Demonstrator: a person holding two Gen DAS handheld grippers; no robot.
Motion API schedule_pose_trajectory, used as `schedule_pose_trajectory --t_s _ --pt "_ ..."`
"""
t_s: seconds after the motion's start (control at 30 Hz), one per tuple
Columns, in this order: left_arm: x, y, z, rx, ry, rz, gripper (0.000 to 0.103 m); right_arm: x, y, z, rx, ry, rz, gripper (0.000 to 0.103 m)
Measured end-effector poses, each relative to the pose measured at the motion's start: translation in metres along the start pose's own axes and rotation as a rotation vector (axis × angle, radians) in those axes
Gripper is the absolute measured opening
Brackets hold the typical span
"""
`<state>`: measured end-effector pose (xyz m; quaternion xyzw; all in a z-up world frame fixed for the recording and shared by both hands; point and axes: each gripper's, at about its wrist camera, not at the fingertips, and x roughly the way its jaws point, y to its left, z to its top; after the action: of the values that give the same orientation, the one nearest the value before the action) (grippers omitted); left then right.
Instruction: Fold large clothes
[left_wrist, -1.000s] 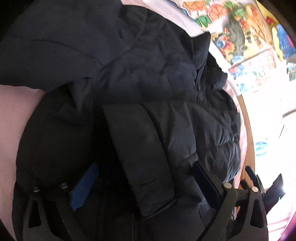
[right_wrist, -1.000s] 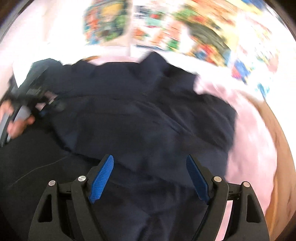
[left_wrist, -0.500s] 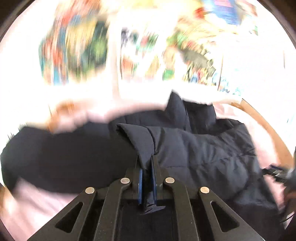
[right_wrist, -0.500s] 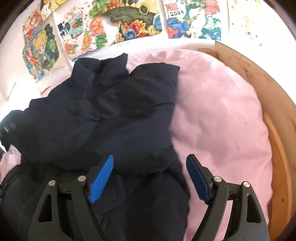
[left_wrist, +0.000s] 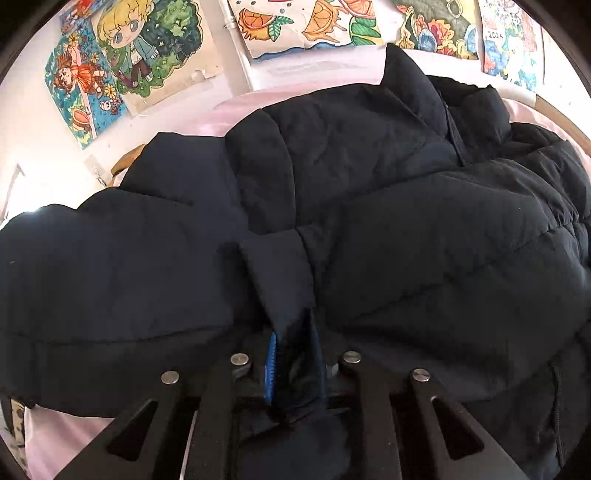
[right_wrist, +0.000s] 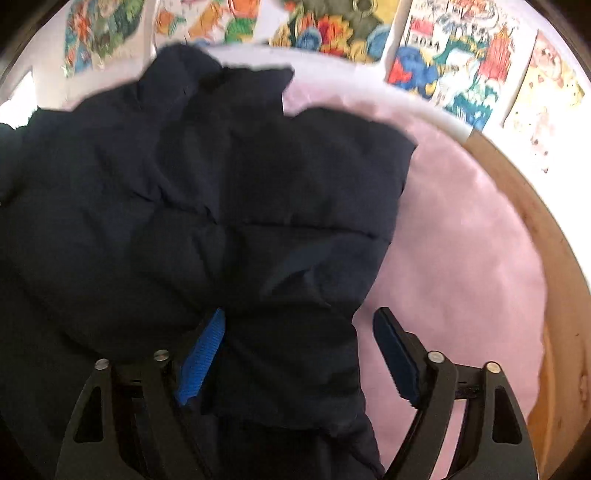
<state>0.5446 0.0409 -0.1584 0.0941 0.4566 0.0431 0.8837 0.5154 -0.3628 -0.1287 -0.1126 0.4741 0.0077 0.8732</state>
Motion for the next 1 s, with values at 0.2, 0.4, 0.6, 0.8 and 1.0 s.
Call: schedule_pose_trajectory --t_s 0.2,0.4,0.6,0.8,1.0 --pt "-0.024 0.017 -0.003 -0.076 -0.025 -0.126 0.05 -0.009 -0.021 -0.002 0.1 -0.042 0.052 0.091" --pt "-0.082 0.071 -0.026 -0.25 -0.19 -0.223 0.101 -0.067 -0.033 -0.005 0.142 -0.162 0.176 0.095" --pt "-0.092 0.14 -0.054 -0.49 -0.197 -0.194 0.101 -0.112 -0.008 -0.009 0.079 -0.133 0.396 0.098" --pt "-0.089 0.237 -0.091 -0.944 -0.289 -0.257 0.101 -0.107 0.032 -0.027 0.115 0.017 0.65 0.098" --pt "-0.067 0.296 -0.096 -1.217 -0.344 -0.343 0.101 -0.073 0.068 -0.058 0.044 0.149 0.582 0.098"
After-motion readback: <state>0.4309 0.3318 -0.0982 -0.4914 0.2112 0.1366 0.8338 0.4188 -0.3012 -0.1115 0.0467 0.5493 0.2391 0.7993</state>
